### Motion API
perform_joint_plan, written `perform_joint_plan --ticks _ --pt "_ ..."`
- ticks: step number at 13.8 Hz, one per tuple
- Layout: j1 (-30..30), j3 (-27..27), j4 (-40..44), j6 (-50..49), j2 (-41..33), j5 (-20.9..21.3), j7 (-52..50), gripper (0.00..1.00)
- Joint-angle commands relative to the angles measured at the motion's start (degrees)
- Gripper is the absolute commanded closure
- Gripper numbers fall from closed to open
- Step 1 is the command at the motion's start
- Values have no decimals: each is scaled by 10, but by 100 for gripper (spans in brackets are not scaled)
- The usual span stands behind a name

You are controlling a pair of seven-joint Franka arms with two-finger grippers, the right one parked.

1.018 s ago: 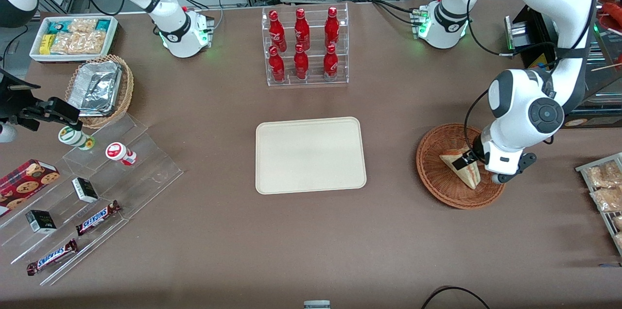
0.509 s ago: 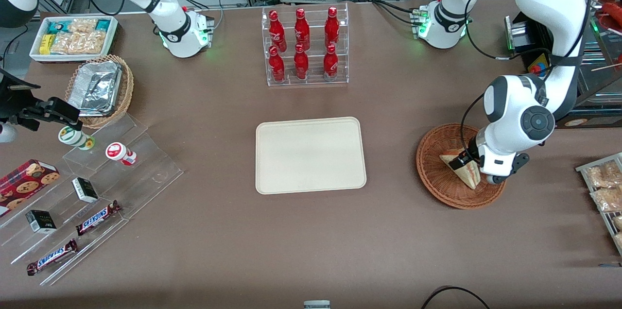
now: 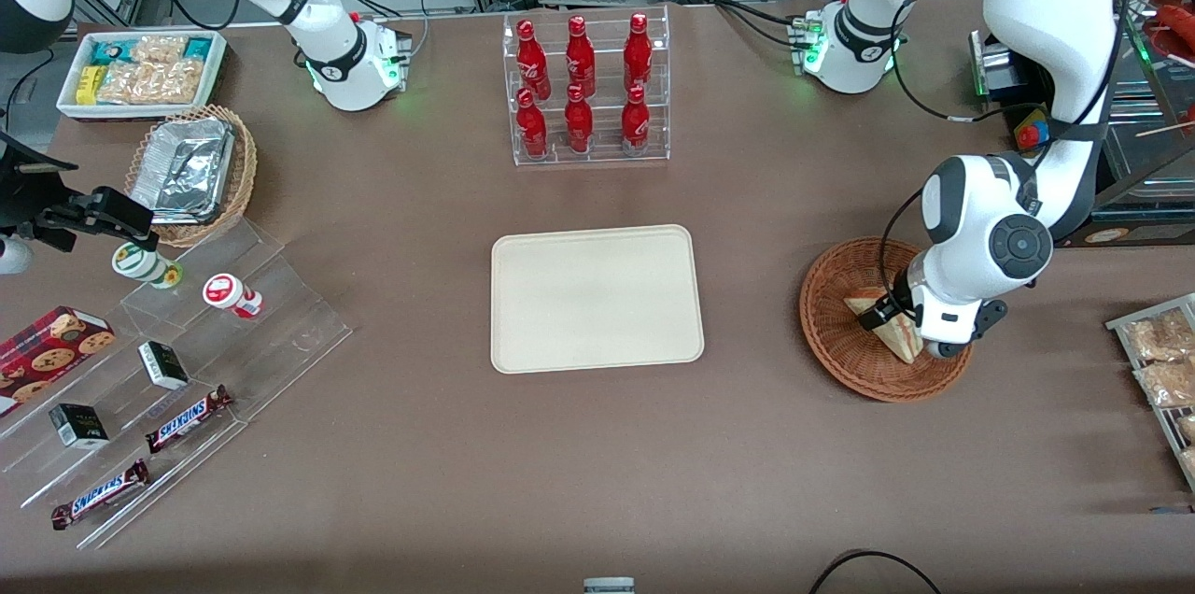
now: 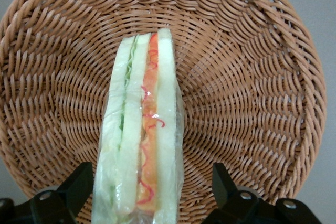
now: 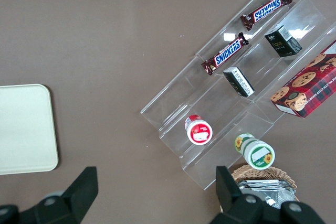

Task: Place sandwich from basket to tray
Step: 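Close the left gripper on the sandwich and lift it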

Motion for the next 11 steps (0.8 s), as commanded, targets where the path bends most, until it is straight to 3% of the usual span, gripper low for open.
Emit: perform_joint_plan --ticks 1,3,4,6,8,10,11 --pt "-2 2 -4 13 4 4 -11 0" --pt "-2 2 -3 13 7 5 -10 1" --pt "-2 2 -3 12 6 6 -10 8" --pt "-2 2 -3 10 6 7 -8 32" --pt "-2 2 -3 8 5 7 -6 69" --pt "-2 2 -3 7 4 7 -5 99" --pt "-2 2 -3 6 3 7 -4 100"
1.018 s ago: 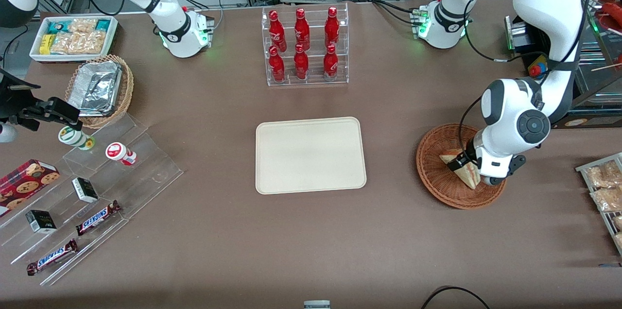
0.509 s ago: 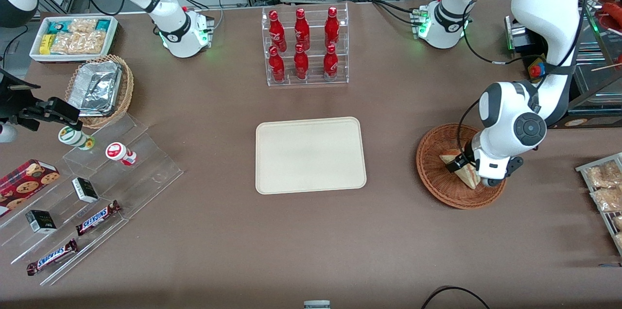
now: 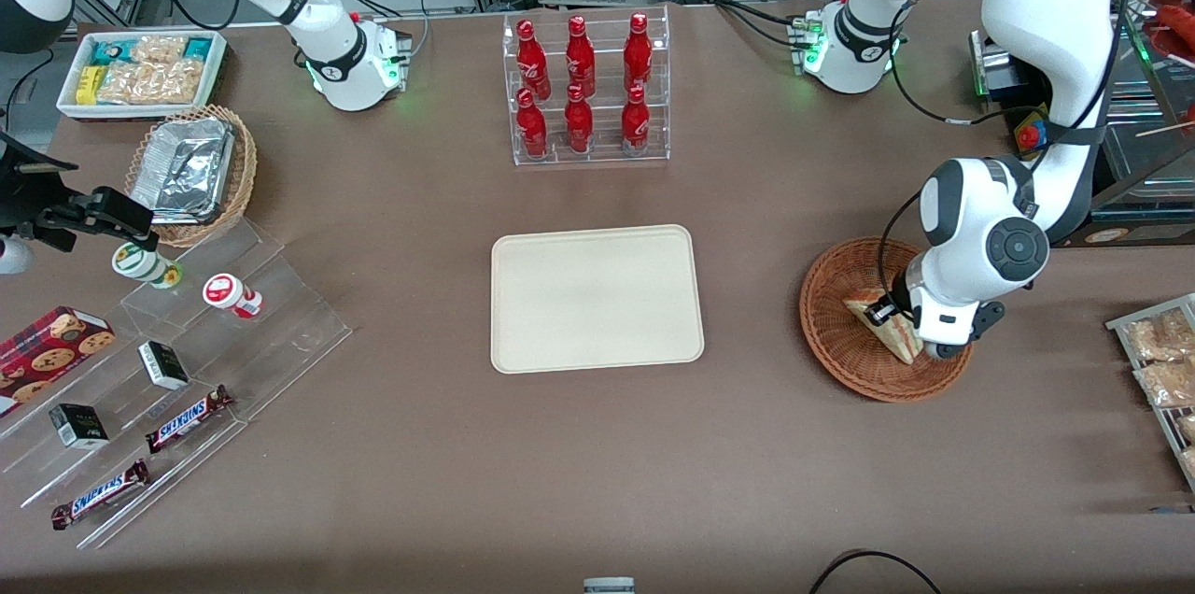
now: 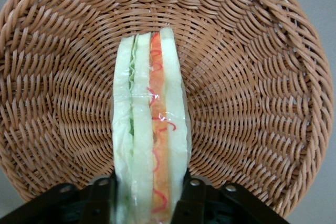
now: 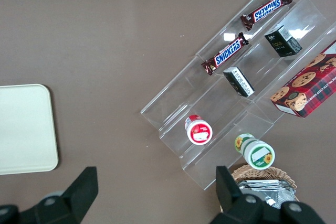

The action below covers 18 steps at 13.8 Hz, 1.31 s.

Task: Place sandwich from basket to tray
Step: 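Close the left gripper on the sandwich and lift it, then carry the sandwich with the left gripper over the cream tray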

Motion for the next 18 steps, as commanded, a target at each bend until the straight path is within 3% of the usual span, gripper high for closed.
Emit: perform_joint_plan --ticks 1,3,10,13,18 --pt "-3 1 -2 4 -2 6 -4 100" --pt "-2 1 0 -2 -6 6 -2 100" --pt "-34 -6 117 -190 -20 4 0 100" --pt "-91 -7 168 -247 -15 -4 -8 100" --pt "-183 -7 219 -241 22 -39 -11 100"
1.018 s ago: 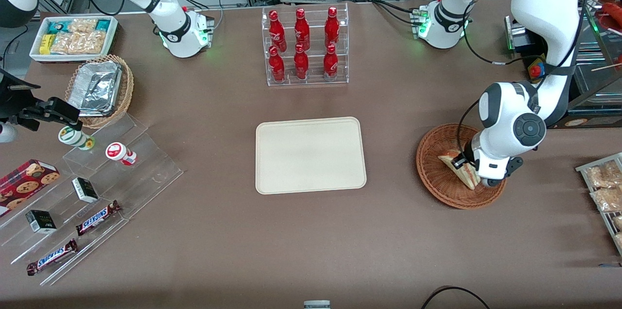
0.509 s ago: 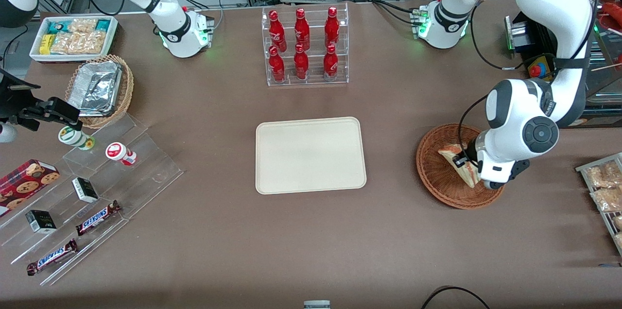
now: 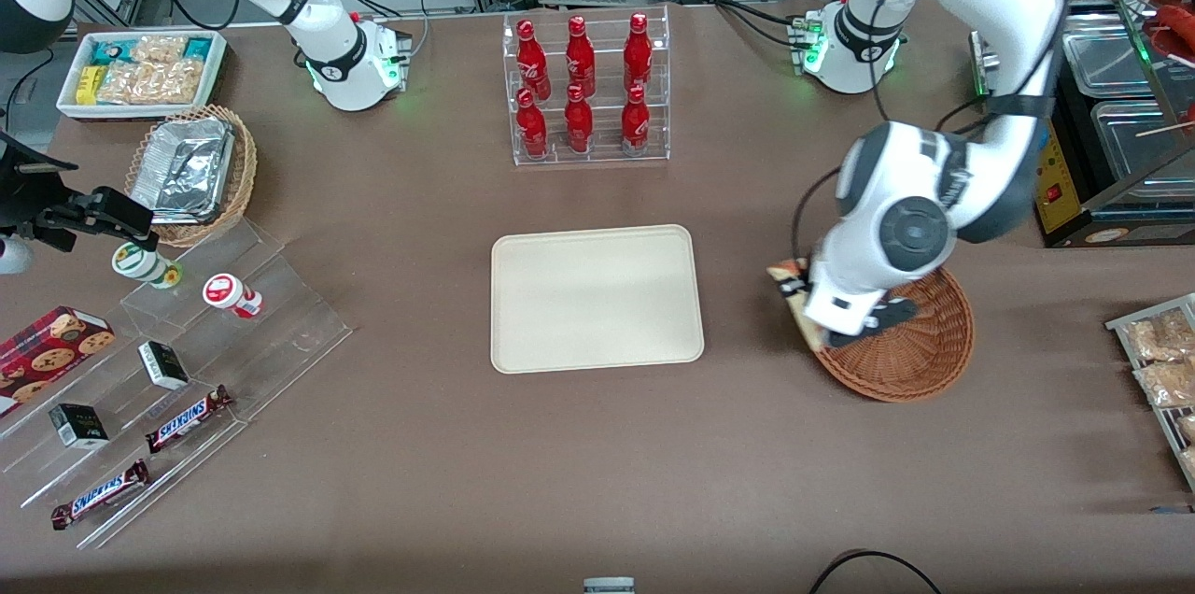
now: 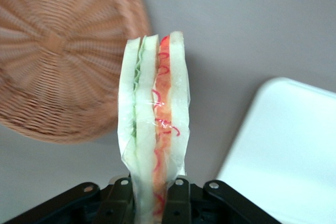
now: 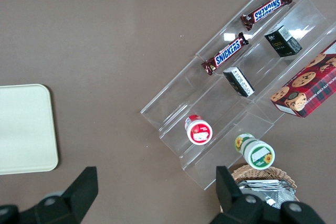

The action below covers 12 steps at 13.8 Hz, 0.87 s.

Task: Place sandwich from basket to tray
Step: 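Carry the sandwich with the left gripper over the cream tray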

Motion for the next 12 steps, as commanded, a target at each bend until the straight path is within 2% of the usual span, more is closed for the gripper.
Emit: perform_joint_plan --ticks 1,6,8,12 --pt "-37 7 48 -11 35 -17 -1 100" --pt "-126 6 163 -8 136 -22 -3 100" --pt "-160 6 214 6 185 -21 -33 100" --pt "-197 7 241 45 226 -17 -44 100"
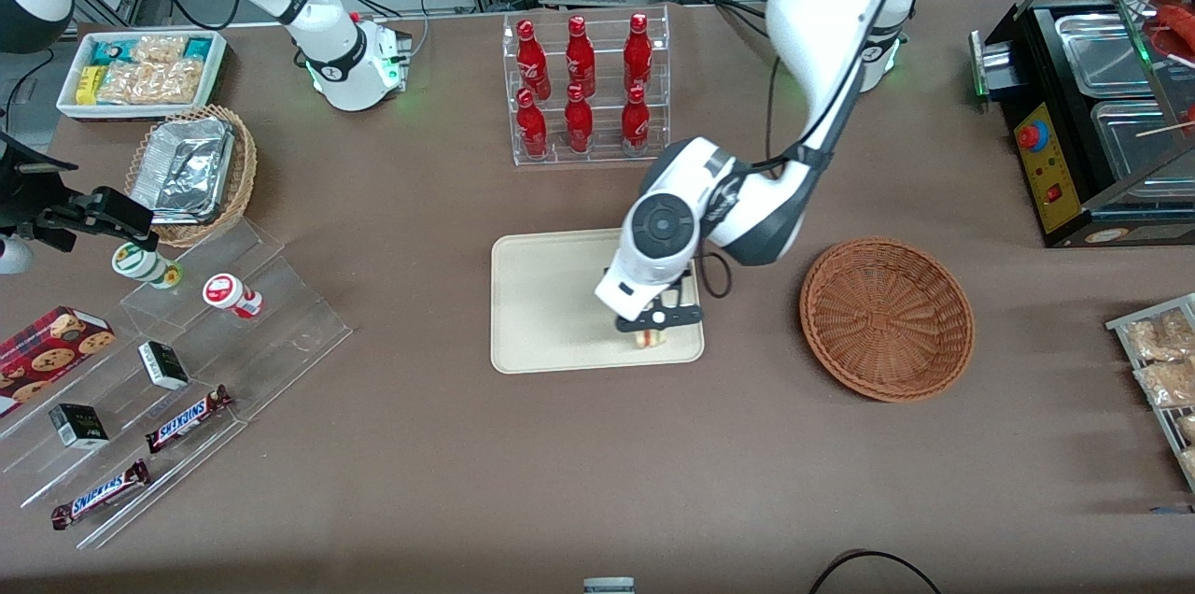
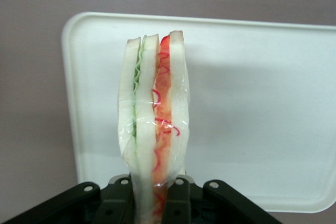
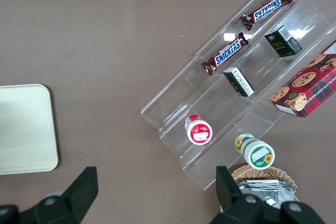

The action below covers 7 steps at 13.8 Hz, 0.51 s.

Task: Place sandwich from basket to tray
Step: 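Carry the sandwich with the left gripper over the cream tray, then lower the sandwich onto the tray and open the left gripper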

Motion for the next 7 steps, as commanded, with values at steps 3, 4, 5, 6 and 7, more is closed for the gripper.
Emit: perform_joint_plan --ticks 3,4,5,6,7 --pt "-32 11 37 39 42 3 -16 100" --pt "-36 12 43 45 54 4 -23 100" --pt "-36 12 49 46 60 3 -24 100" --pt "-40 11 52 46 63 3 -25 100" --pt "-44 12 53 46 63 3 -29 100"
